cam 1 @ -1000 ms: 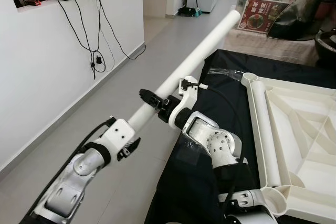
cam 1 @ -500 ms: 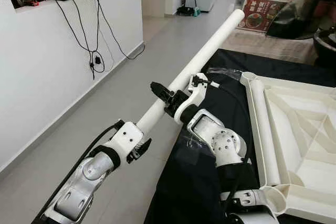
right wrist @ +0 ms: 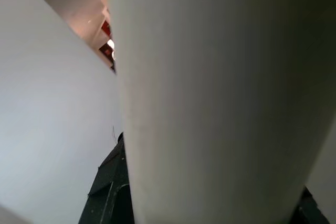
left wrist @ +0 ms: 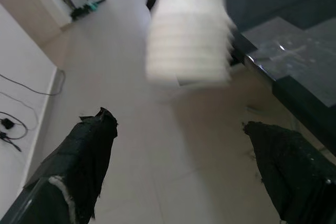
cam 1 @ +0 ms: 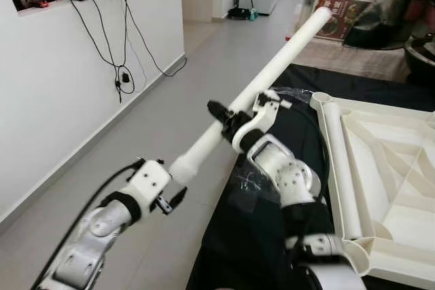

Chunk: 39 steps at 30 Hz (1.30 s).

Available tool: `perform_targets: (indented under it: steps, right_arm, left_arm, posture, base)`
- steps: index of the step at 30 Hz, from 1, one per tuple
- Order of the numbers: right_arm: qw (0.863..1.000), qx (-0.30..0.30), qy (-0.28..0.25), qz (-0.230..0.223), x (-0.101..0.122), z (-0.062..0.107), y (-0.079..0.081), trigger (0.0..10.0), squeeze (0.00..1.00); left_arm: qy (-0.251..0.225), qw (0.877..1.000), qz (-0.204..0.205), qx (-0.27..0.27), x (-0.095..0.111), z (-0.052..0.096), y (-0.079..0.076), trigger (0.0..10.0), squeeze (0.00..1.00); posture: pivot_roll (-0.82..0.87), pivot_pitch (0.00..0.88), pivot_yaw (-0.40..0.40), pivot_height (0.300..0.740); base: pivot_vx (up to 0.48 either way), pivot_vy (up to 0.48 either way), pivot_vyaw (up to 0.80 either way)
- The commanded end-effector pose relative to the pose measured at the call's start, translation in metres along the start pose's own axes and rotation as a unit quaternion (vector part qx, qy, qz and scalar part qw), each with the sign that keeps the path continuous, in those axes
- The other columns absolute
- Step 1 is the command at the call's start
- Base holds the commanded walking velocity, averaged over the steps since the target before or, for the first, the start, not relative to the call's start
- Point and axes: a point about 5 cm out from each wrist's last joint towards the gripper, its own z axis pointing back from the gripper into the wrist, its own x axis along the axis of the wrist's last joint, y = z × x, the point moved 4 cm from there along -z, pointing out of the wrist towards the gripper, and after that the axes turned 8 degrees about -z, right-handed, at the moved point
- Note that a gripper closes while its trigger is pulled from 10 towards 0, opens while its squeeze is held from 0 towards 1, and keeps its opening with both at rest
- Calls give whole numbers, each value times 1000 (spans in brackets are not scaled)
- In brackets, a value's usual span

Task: Building children table

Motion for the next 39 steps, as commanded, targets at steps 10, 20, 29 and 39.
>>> perform_targets:
  steps: [10,20,29,39]
  right_arm:
    - [968,-121,-205,77,123,16,-35,0,0]
    - [970,-106,-194,103,108,10,-32,0,0]
    - [969,-102,-195,111,107,8,-31,0,0]
    - [970,-99,-188,121,102,9,-32,0,0]
  left_arm:
    - [66,996,-22,49,-28,11,-9,10000,0]
    - [73,995,0,64,-31,17,-9,10000,0]
    - [73,995,6,72,-31,18,-10,10000,0]
    - [72,994,21,78,-32,19,-14,10000,0]
  posture:
    - [126,0,-50,740]
    - [124,0,-44,740]
    - [122,0,-46,740]
    - [118,0,-45,740]
  base:
    - [0,0,0]
    - [0,0,0]
    - [0,0,0]
    - [0,0,0]
